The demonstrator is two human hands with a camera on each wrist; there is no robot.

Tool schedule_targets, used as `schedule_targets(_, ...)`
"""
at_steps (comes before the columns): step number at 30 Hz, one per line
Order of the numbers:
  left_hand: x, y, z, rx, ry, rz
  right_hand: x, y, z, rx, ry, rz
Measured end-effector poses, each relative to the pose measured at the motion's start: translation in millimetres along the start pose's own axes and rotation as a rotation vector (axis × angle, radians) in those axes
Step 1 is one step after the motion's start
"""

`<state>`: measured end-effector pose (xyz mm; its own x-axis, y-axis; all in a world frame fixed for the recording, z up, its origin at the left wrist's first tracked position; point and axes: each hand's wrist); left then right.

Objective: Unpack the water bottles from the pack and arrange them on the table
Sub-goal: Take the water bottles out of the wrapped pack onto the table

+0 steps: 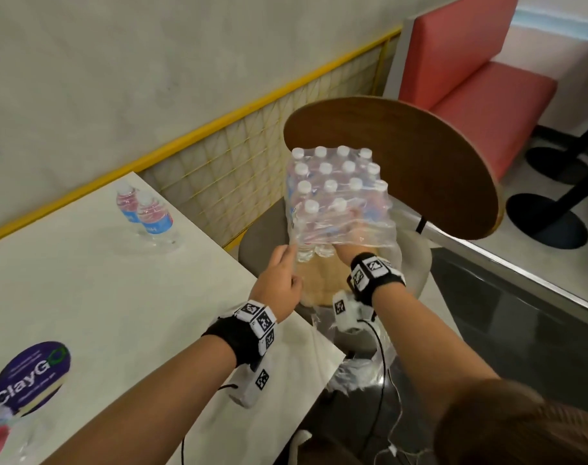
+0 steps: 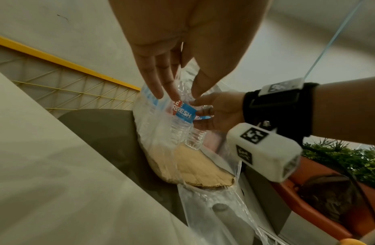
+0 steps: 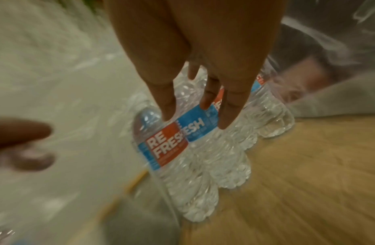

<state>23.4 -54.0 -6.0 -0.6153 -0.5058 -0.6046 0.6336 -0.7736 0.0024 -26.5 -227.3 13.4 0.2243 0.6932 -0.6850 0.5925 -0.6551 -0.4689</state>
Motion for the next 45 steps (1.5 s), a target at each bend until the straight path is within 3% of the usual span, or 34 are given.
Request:
schedule_targets(3,-4,3,0,-0.023,0.002,-0.018,-10,16,8,0.067,-0.14,-0.109)
schedule_targets(7,-8,8,0,-0.048,-0.037,-0.089,-9,10,10,-0.067,-0.102,0.072)
schedule_targets(9,-7,9,3,-0.033,-0.067,-0.119,-5,-4,16,-0.11,-0.003,0.112)
schedule_targets(11,-3,10,8,-0.004,-0.072,-0.168,-3,-17,28,-0.184,-0.053,0.12)
schedule_targets(15,8,7,8,-0.006,-0.169,-0.254,1,-62,34,-0.379,0.052,-0.071)
schedule_targets(18,2,0,-3,-0.061,-0.324,-0.345,10,-72,31,-0.389,0.195,-0.291)
schedule_targets(20,-14,-8,-12,-0.121,-0.254,-0.361,13,-67,32,-0.362,0.224,-0.421)
schedule_targets(22,-34,-16,-24,-0.184,-0.165,-0.309,12,-56,30,-0.265,0.244,-0.356)
schedule_targets(24,-54,-24,-37,-0.233,-0.125,-0.268,10,-38,23,-0.149,0.196,-0.187)
schedule_targets(26,-71,-34,-48,-0.282,-0.102,-0.211,6,-25,12,-0.075,0.012,-0.106)
schedule_targets(31,-91,-49,-65,-0.368,-0.113,0.072,1,-23,5,-0.156,-0.498,-0.112)
schedule_targets(34,-80,-57,-88,-0.609,-0.106,0.155,2,-26,1,-0.205,-0.577,-0.095)
schedule_targets(35,-75,-62,-94,-0.741,-0.101,0.111,1,-25,-1,-0.191,-0.566,-0.102)
schedule_targets(37,-65,-73,-95,-0.931,-0.009,-0.217,0,-21,-5,-0.132,-0.463,-0.068)
schedule_targets(38,-60,-77,-93,-0.948,0.029,-0.382,-2,-18,-7,-0.118,-0.421,-0.041)
schedule_targets(39,-54,-80,-89,-0.921,0.04,-0.492,-5,-17,-10,-0.12,-0.328,-0.027)
schedule_targets(41,-43,-77,-79,-0.769,0.049,-0.542,-8,-15,-11,-0.174,-0.17,-0.003)
schedule_targets(43,-32,-68,-66,-0.599,0.073,-0.479,-9,-24,-9,-0.236,-0.166,-0.014)
schedule_targets(45,-20,-60,-52,-0.535,-0.027,-0.375,-11,-34,-3,-0.235,-0.208,0.011)
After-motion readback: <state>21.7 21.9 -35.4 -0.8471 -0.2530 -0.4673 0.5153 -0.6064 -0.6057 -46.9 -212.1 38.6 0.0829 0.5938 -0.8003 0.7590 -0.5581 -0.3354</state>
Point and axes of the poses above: each hand's wrist, its own y-axis towards the middle knuckle, its own x-axis out of the palm, z = x × y, and after that the axes turned 8 degrees about -y, right-handed
